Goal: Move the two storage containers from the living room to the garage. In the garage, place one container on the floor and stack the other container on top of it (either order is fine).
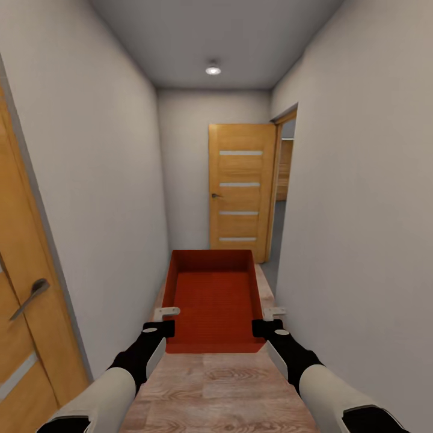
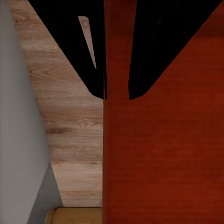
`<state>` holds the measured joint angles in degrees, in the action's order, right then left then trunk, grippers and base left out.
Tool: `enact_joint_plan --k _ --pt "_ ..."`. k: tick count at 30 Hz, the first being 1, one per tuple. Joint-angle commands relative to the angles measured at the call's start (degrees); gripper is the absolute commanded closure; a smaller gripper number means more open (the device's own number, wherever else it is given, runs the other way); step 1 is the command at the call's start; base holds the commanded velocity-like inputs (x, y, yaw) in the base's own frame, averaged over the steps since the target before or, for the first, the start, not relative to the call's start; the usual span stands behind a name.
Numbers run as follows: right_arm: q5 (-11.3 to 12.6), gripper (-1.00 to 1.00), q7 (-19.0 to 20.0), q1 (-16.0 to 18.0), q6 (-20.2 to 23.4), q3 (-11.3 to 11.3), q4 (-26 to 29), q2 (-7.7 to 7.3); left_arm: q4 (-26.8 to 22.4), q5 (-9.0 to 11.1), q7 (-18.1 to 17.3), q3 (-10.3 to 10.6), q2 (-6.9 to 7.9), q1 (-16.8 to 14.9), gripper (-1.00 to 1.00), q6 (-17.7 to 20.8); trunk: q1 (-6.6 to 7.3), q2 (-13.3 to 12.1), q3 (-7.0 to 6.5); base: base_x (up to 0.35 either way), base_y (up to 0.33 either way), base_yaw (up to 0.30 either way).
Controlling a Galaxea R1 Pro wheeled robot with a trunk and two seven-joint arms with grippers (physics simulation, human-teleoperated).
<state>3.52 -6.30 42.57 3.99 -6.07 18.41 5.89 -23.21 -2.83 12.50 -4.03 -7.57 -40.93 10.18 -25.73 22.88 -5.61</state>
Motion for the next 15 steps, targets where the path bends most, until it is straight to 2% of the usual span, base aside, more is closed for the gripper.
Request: enact_joint_plan --k 1,15 --pt "1.5 1.0 0.2 0.0 0.3 -0.4 0.1 0.0 -2.4 1.0 2.5 -3.8 -0.08 0.0 1.0 0.5 -0.05 0.0 0.03 0.322 0.0 0.0" --pt "1.5 1.0 0.2 0.0 0.3 -0.4 0.1 0.0 -2.4 1.0 2.5 -3.8 -0.08 0.0 1.0 0.5 -0.05 0.0 0.03 0.322 0.0 0.0"
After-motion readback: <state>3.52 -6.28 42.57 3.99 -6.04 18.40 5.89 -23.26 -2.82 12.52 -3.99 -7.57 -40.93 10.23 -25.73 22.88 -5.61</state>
